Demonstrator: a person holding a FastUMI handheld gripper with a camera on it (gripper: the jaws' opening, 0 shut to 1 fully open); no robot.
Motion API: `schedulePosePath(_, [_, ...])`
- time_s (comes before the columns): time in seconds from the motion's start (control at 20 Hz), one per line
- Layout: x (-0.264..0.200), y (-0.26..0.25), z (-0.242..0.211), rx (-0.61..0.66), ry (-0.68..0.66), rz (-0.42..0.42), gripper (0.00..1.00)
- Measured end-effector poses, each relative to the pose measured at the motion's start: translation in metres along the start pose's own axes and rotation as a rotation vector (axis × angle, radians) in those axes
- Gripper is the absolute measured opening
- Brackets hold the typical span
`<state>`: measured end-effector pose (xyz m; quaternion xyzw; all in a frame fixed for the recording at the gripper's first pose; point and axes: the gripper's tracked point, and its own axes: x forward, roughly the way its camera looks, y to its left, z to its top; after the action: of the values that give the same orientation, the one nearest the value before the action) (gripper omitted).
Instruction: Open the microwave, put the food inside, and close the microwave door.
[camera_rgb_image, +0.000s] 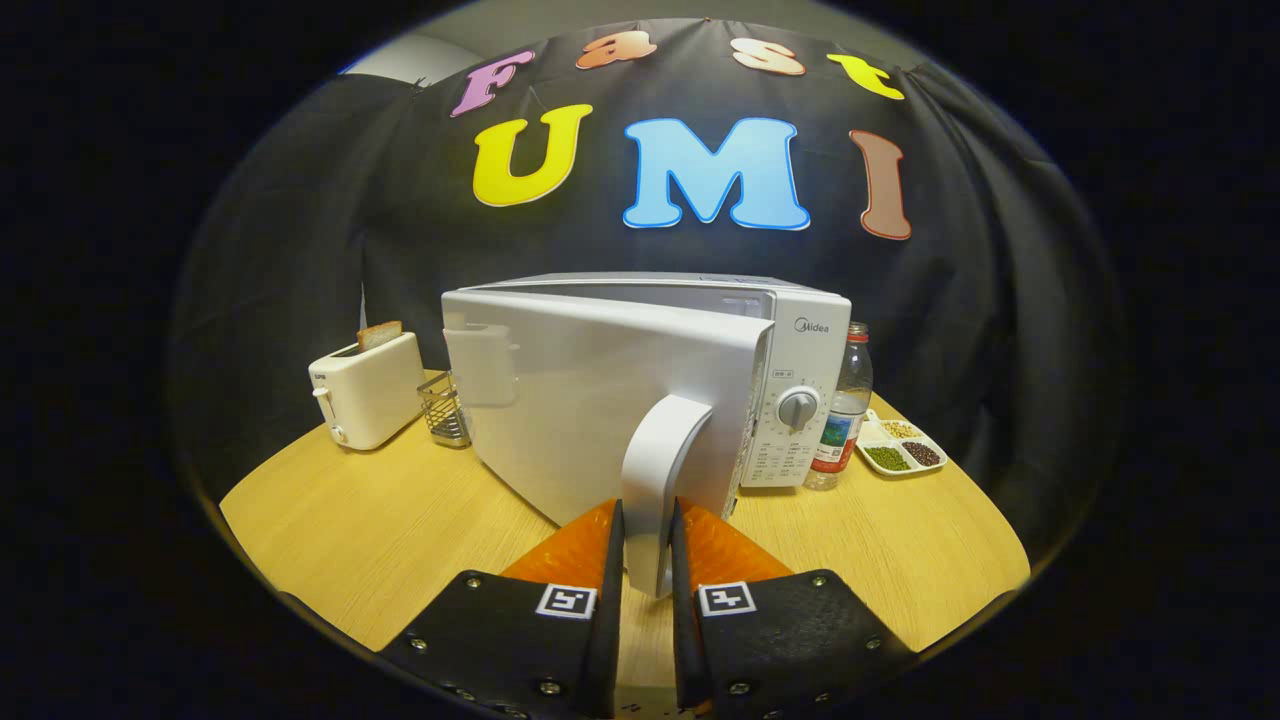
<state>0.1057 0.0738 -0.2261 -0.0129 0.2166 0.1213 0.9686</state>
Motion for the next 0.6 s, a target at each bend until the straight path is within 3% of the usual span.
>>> schedulePosePath(0.45, [-0.037,0.037,-0.011,0.002,0.002,0.011,0.23])
schedulePosePath(0.6, [-0.046,0.053,-0.015,-0.007,0.0,0.018,0.28])
